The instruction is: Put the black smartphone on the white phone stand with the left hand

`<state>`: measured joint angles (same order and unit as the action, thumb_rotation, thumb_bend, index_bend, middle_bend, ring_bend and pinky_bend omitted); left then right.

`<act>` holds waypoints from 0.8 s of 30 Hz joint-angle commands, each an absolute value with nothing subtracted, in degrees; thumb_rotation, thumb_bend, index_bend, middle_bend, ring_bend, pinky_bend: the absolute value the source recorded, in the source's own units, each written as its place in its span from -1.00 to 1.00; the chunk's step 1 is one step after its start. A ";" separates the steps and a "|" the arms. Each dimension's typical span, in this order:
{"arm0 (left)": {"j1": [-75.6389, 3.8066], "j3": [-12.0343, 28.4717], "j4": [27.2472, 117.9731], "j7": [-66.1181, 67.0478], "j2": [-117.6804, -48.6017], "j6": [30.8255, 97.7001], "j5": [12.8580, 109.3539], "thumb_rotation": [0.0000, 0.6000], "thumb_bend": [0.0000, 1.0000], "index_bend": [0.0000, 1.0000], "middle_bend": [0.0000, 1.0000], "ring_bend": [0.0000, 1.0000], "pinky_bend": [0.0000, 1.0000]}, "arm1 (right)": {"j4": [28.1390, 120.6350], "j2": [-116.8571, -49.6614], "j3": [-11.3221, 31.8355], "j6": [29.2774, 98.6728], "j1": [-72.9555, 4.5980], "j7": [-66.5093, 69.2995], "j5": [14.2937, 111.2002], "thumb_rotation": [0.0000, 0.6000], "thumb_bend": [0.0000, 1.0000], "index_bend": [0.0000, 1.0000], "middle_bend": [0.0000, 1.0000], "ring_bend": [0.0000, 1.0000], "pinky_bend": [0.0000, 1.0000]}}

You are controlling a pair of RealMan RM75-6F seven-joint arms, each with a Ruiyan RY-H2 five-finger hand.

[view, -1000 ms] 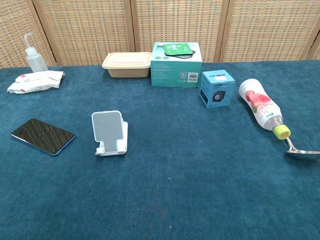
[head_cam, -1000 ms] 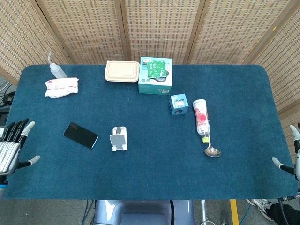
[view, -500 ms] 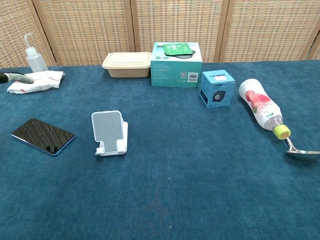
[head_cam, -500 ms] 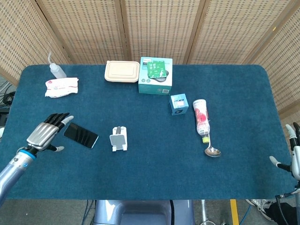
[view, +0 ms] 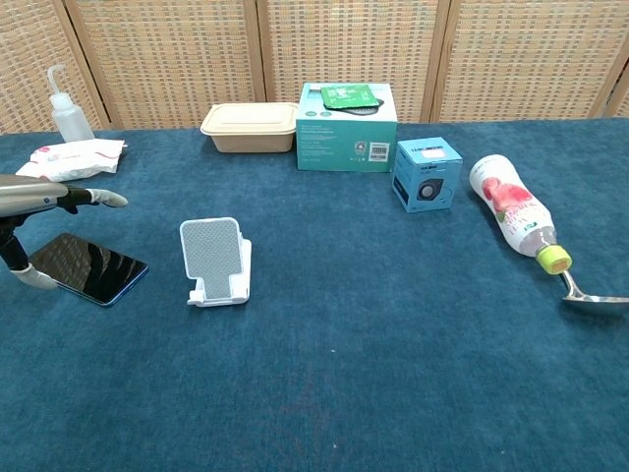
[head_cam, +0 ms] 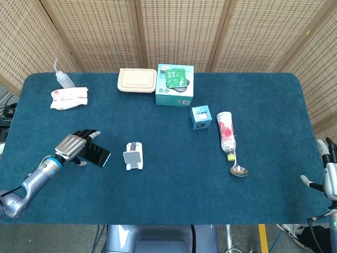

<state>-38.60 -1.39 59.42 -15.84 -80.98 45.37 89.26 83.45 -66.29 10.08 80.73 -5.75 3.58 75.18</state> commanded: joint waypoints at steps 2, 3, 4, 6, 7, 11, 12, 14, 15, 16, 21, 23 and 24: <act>-39.39 -1.51 59.09 -14.58 -81.65 44.38 88.66 1.00 -1.00 -0.93 -0.81 -0.82 -0.68 | 83.59 -66.09 10.13 80.95 -5.59 4.10 75.19 1.00 -0.89 -1.00 -1.00 -1.00 -1.00; -39.37 -1.54 59.00 -14.28 -81.74 44.35 88.53 1.00 -1.00 -0.93 -0.81 -0.82 -0.68 | 83.58 -66.07 10.14 80.93 -5.59 4.18 75.20 1.00 -0.89 -1.00 -1.00 -1.00 -1.00; -39.32 -1.63 58.88 -13.81 -81.86 44.34 88.40 1.00 -1.00 -0.93 -0.81 -0.81 -0.68 | 83.56 -66.03 10.14 80.89 -5.60 4.28 75.19 1.00 -0.89 -1.00 -1.00 -1.00 -1.00; -39.23 -1.72 58.72 -13.17 -82.04 44.38 88.21 1.00 -1.00 -0.93 -0.80 -0.80 -0.67 | 83.55 -66.00 10.12 80.82 -5.62 4.36 75.20 1.00 -0.89 -1.00 -1.00 -1.00 -1.00; -39.19 -1.75 58.60 -12.84 -82.16 44.41 88.10 1.00 -1.00 -0.92 -0.79 -0.80 -0.67 | 83.55 -65.98 10.10 80.79 -5.63 4.40 75.21 1.00 -0.89 -1.00 -1.00 -1.00 -1.00; -39.04 -2.01 57.68 -11.23 -82.96 44.17 87.61 1.00 -1.00 -0.92 -0.79 -0.80 -0.66 | 83.55 -65.94 10.08 80.69 -5.66 4.50 75.21 1.00 -0.89 -1.00 -1.00 -1.00 -1.00; -39.04 -2.09 57.34 -10.82 -83.22 43.89 87.39 1.00 -1.00 -0.92 -0.79 -0.79 -0.66 | 83.54 -65.93 10.08 80.66 -5.67 4.55 75.19 1.00 -0.89 -1.00 -1.00 -1.00 -1.00; -39.05 -2.17 56.84 -10.22 -83.58 43.67 87.20 1.00 -1.00 -0.92 -0.79 -0.79 -0.66 | 83.51 -65.92 10.11 80.59 -5.69 4.66 75.11 1.00 -0.89 -1.00 -1.00 -1.00 -1.00; -39.04 -2.20 56.63 -10.01 -83.75 43.61 87.11 1.00 -1.00 -0.91 -0.78 -0.78 -0.66 | 83.49 -65.89 10.14 80.55 -5.68 4.74 75.05 1.00 -0.89 -1.00 -1.00 -1.00 -1.00; -39.04 -2.24 56.41 -9.87 -83.95 43.53 87.00 1.00 -1.00 -0.91 -0.78 -0.78 -0.66 | 83.46 -65.86 10.17 80.47 -5.69 4.84 74.95 1.00 -0.89 -1.00 -1.00 -1.00 -1.00; -39.16 -2.50 55.86 -9.86 -84.18 43.34 86.93 1.00 -1.00 -0.87 -0.75 -0.75 -0.63 | 83.36 -65.77 10.23 80.31 -5.72 5.18 74.81 1.00 -0.89 -1.00 -1.00 -1.00 -1.00; -39.24 -2.58 55.93 -10.04 -84.11 43.34 87.01 1.00 -1.00 -0.84 -0.72 -0.72 -0.62 | 83.34 -65.75 10.23 80.25 -5.74 5.24 74.79 1.00 -0.89 -1.00 -1.00 -1.00 -1.00; -39.33 -2.69 55.96 -10.03 -84.05 43.21 87.05 1.00 -0.99 -0.82 -0.68 -0.69 -0.61 | 83.35 -65.73 10.23 80.20 -5.76 5.29 74.80 1.00 -0.89 -1.00 -1.00 -1.00 -1.00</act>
